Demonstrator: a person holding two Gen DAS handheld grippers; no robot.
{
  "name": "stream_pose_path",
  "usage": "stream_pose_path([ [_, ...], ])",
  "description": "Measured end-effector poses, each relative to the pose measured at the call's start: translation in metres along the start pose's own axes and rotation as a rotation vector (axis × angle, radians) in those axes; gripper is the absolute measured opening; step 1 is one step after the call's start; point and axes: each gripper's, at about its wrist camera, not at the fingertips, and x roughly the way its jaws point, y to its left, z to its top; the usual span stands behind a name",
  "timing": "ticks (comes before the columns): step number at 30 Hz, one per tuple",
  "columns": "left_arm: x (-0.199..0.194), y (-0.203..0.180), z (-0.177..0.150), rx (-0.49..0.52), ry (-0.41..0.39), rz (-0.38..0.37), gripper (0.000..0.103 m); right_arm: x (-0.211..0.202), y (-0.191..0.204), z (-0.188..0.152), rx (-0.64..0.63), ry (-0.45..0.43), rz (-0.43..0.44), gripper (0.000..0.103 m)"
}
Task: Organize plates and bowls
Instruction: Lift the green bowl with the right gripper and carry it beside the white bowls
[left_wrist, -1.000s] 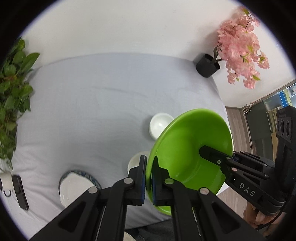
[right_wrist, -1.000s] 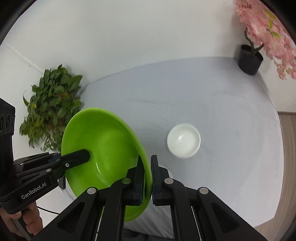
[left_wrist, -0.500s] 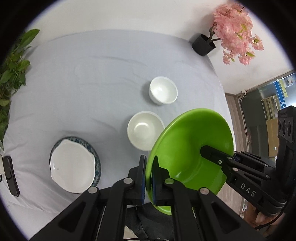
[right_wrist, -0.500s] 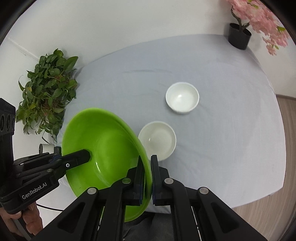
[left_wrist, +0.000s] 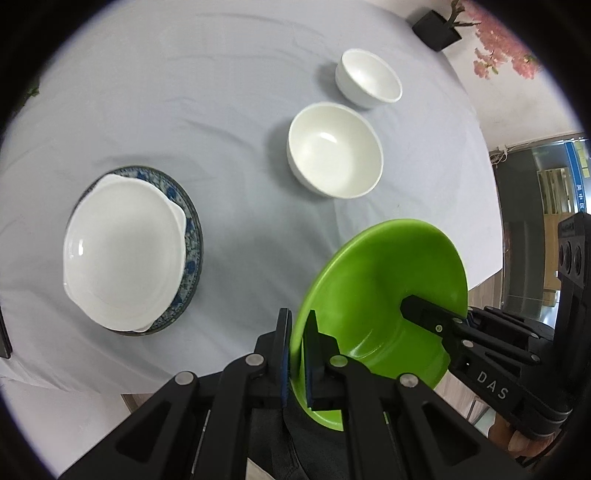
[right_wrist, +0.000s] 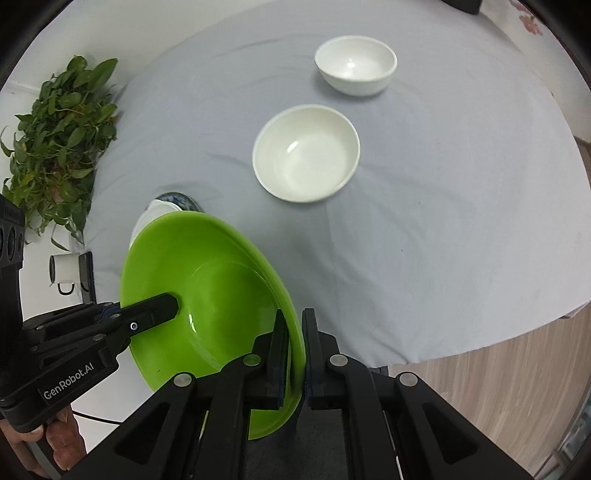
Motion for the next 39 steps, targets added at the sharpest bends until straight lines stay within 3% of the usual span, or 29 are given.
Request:
stream_pose_path([
  [8, 0.052, 0.008, 0.019, -0.041, 0.042, 0.002, 0.005, 0.067, -0.032, 0.004, 0.073, 0.061, 0.006, 0.005],
  [17, 0.087, 0.015, 0.038, -0.075, 0.071, 0.026, 0.005, 0.111, -0.059, 0.022, 0.068, 0.108, -0.004, 0.006],
  [30, 0.102, 0.016, 0.037, -0.113, 0.052, 0.023, 0.006, 0.124, -0.076, 0.025, 0.057, 0.078, -0.028, 0.007],
  [39, 0.103, 0.023, 0.041, -0.125, 0.055, 0.007, 0.006, 0.118, -0.066, 0.018, 0.081, 0.079, -0.027, 0.008],
])
